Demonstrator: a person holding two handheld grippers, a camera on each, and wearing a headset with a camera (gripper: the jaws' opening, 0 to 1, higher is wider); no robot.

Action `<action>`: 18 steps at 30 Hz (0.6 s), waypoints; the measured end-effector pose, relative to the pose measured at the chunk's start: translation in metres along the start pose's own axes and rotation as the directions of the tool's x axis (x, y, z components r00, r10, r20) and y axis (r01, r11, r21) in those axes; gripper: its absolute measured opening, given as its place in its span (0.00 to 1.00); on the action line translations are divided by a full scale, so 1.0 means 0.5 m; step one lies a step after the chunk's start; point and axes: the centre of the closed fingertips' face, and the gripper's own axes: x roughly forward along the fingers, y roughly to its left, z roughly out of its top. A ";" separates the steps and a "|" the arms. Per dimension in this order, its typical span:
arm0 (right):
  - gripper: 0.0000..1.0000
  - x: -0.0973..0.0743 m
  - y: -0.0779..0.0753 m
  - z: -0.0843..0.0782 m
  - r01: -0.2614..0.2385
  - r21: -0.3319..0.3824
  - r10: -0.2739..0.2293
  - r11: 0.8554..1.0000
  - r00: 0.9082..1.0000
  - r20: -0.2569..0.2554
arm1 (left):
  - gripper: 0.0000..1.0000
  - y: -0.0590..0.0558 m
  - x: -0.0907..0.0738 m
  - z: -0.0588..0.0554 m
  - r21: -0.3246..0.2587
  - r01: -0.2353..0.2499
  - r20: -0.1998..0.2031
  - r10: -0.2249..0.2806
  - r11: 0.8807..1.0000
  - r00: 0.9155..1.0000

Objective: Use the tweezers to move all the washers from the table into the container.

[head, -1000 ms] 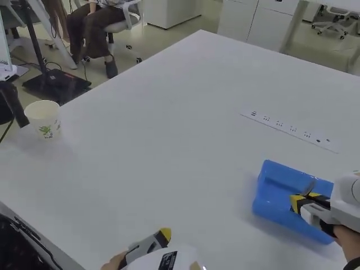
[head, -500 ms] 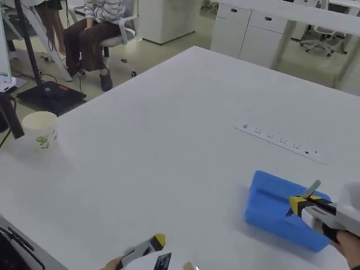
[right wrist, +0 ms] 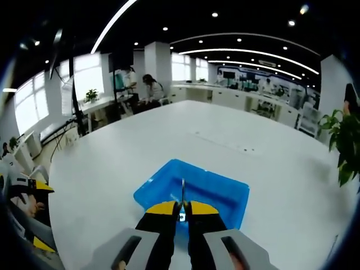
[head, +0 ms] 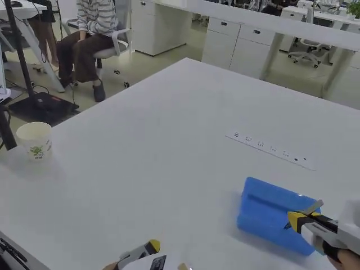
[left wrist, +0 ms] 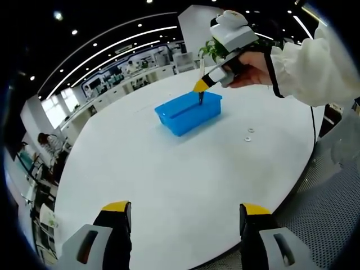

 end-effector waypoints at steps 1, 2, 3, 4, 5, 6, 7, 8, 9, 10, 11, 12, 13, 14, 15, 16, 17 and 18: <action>0.04 -0.002 0.000 0.000 0.002 0.001 -0.002 1.000 1.000 0.002 | 0.80 0.000 0.000 0.000 0.000 -0.001 0.001 0.001 1.000 1.000; 0.04 -0.004 0.000 0.000 0.002 0.003 -0.002 1.000 1.000 0.004 | 0.80 0.001 0.000 0.000 0.000 -0.001 0.001 0.001 1.000 1.000; 0.04 -0.007 -0.001 0.002 0.003 0.007 -0.003 1.000 1.000 0.008 | 0.80 0.000 0.000 0.000 0.000 -0.001 0.001 0.001 1.000 1.000; 0.04 -0.009 -0.001 0.004 0.003 0.010 -0.004 1.000 1.000 0.012 | 0.80 0.000 0.000 0.000 0.001 0.000 0.001 0.000 1.000 1.000; 0.04 -0.013 -0.001 0.009 0.003 0.016 -0.003 1.000 1.000 0.021 | 0.80 0.000 -0.001 0.000 0.002 0.001 0.001 -0.001 1.000 1.000; 0.04 -0.016 -0.001 0.013 0.002 0.020 -0.003 1.000 1.000 0.027 | 0.80 -0.001 -0.001 0.000 0.003 0.002 0.001 -0.002 1.000 1.000; 0.04 -0.023 0.000 0.020 0.003 0.025 -0.004 1.000 0.999 0.041 | 0.80 -0.001 0.000 -0.001 0.004 0.003 0.000 -0.003 1.000 1.000; 0.04 -0.026 0.000 0.024 0.002 0.029 -0.003 1.000 0.999 0.049 | 0.80 -0.002 -0.001 -0.001 0.006 0.004 -0.001 -0.004 1.000 1.000; 0.04 -0.030 -0.001 0.027 0.000 0.032 -0.002 0.999 0.998 0.055 | 0.80 -0.002 -0.001 -0.001 0.007 0.005 0.000 -0.005 1.000 1.000; 0.04 -0.034 -0.001 0.030 -0.001 0.034 -0.001 0.999 0.998 0.061 | 0.80 -0.003 -0.001 -0.001 0.008 0.006 -0.001 -0.006 1.000 1.000; 0.04 -0.038 -0.001 0.031 0.000 0.033 -0.002 0.999 0.998 0.065 | 0.80 -0.003 -0.001 -0.001 0.009 0.005 -0.002 -0.005 1.000 1.000; 0.04 -0.043 -0.002 0.031 0.002 0.033 -0.004 0.999 0.998 0.070 | 0.80 -0.003 -0.001 -0.002 0.010 0.005 -0.003 -0.005 1.000 1.000; 0.04 -0.048 -0.002 0.032 0.002 0.034 -0.004 0.999 0.997 0.072 | 0.80 -0.003 -0.001 -0.002 0.010 0.005 -0.003 -0.005 1.000 1.000; 0.04 -0.055 -0.001 0.032 0.000 0.037 -0.003 0.999 0.997 0.077 | 0.80 -0.003 -0.001 -0.002 0.010 0.005 -0.002 -0.005 1.000 1.000; 0.04 -0.061 0.000 0.032 0.000 0.037 -0.003 0.999 0.997 0.080 | 0.80 -0.003 -0.001 -0.002 0.010 0.005 -0.003 -0.005 1.000 1.000; 0.04 -0.066 0.002 0.032 -0.002 0.036 -0.001 0.999 0.997 0.083 | 0.80 -0.003 -0.001 -0.002 0.010 0.005 -0.003 -0.005 1.000 1.000; 0.04 -0.073 0.004 0.032 -0.003 0.036 0.000 0.999 0.996 0.087 | 0.80 -0.003 -0.001 -0.002 0.009 0.006 -0.002 -0.006 1.000 1.000; 0.04 -0.081 0.006 0.031 -0.003 0.034 0.000 0.999 0.996 0.089 | 0.80 -0.004 -0.001 -0.002 0.009 0.007 -0.001 -0.007 1.000 1.000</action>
